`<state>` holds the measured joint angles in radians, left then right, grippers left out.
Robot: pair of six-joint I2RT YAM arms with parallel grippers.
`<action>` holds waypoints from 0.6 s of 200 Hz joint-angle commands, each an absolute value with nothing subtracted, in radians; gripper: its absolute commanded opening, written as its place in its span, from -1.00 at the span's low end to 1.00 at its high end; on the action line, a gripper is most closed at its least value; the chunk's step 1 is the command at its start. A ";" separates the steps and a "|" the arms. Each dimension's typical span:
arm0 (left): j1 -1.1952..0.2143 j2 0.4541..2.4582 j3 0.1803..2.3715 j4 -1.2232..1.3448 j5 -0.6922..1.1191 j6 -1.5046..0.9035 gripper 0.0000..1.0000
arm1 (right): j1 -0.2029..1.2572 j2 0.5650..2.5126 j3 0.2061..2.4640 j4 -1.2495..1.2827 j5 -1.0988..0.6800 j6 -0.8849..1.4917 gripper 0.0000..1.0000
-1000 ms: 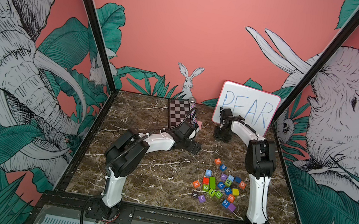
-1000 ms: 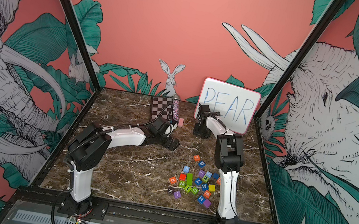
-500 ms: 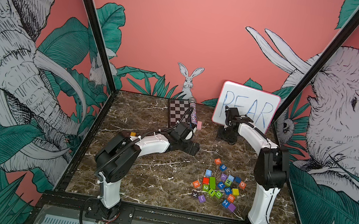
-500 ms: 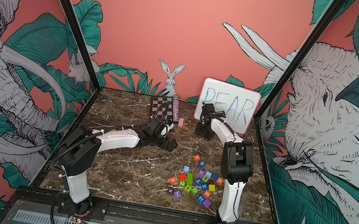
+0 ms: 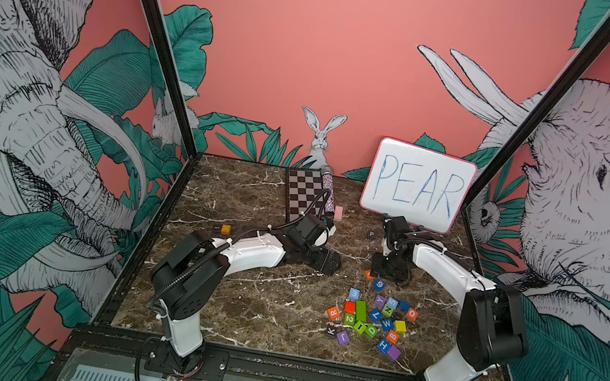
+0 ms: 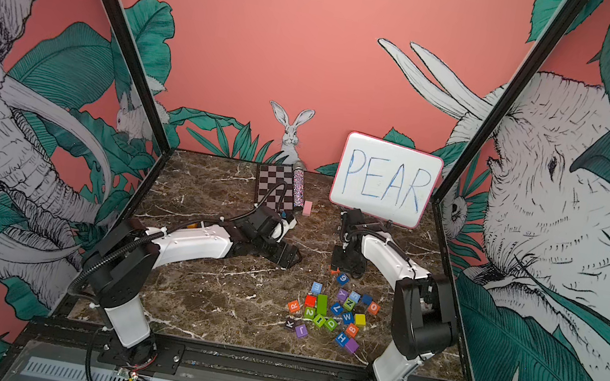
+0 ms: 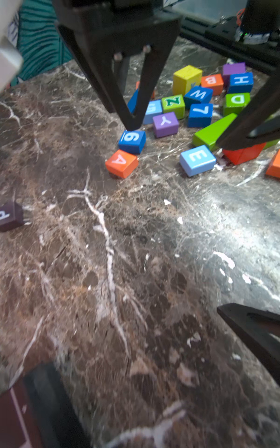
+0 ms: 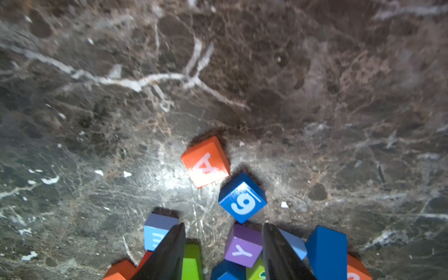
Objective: Spell the uppercase word “pear” with letter blocks
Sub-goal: Place the letter block at the center of the board, then move the letter block to the center of the board.
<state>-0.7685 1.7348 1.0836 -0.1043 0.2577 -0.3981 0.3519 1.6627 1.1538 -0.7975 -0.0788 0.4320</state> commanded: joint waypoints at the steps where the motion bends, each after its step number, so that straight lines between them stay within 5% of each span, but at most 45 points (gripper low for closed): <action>1: -0.775 1.706 1.068 -0.095 0.304 -0.391 0.99 | 0.354 1.627 1.144 -0.823 -0.076 0.405 0.07; 120: -0.777 1.687 1.048 -0.164 0.311 -0.367 0.99 | 0.427 1.609 1.147 -0.922 -0.145 0.423 0.05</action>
<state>-0.7746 1.7348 1.0657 -0.1371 0.3134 -0.3775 0.3801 1.6386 1.1465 -0.8909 -0.1036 0.3935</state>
